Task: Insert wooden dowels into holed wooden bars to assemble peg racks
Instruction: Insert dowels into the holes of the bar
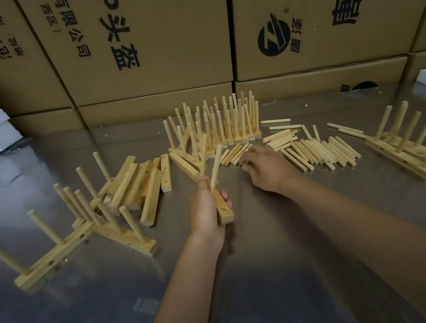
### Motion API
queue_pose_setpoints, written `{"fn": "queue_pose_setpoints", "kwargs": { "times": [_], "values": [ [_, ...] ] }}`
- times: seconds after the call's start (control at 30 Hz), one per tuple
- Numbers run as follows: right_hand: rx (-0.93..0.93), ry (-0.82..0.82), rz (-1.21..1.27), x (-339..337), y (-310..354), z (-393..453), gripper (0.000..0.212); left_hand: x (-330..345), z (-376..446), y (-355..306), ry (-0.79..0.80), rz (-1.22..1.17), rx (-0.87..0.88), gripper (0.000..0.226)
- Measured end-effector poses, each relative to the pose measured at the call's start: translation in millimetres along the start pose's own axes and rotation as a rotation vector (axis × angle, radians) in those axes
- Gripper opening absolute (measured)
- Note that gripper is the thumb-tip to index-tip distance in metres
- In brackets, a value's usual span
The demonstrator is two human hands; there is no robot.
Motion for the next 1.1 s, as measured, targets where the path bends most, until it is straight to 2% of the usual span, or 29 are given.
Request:
{"fn": "queue_pose_setpoints", "kwargs": {
  "times": [0.2, 0.3, 0.37, 0.5, 0.57, 0.77, 0.87, 1.1],
  "values": [
    [-0.116, -0.242, -0.054, -3, 2, -35, 0.013, 1, -2, -1, 0.009, 0.008, -0.016, 0.039],
    [-0.202, -0.252, 0.064, -17, 12, -79, 0.007, 1, -4, -1, 0.02, 0.009, -0.002, 0.04],
    [-0.192, -0.266, 0.178, -27, 18, -109, 0.005, 2, -5, 0, 0.024, 0.016, 0.011, 0.041],
    [-0.209, -0.176, 0.326, -42, 22, -151, 0.018, 6, -7, 2, 0.01, 0.079, 0.067, 0.04],
    [-0.247, -0.14, 0.388, -46, 24, -164, 0.015, 8, -9, 4, 0.026, 0.142, 0.113, 0.04],
    [-0.258, -0.186, 0.264, -45, 25, -172, 0.016, 15, -17, 9, 0.049, 0.333, 0.25, 0.037],
    [-0.281, -0.166, 0.294, -46, 23, -170, 0.019, 20, -22, 13, 0.093, 0.409, 0.3, 0.036],
    [-0.352, -0.099, 0.214, -51, 26, -173, 0.019, 24, -24, 20, 0.112, 0.44, 0.353, 0.033]
  ]
}}
Point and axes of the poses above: each hand's wrist, its own z-axis towards the middle knuckle, its own x-axis out of the palm, y = z × x, the point moved 1 cm from there along z, towards the middle knuckle, and after that the axes turned 8 degrees about x, right-handed, at the moved point
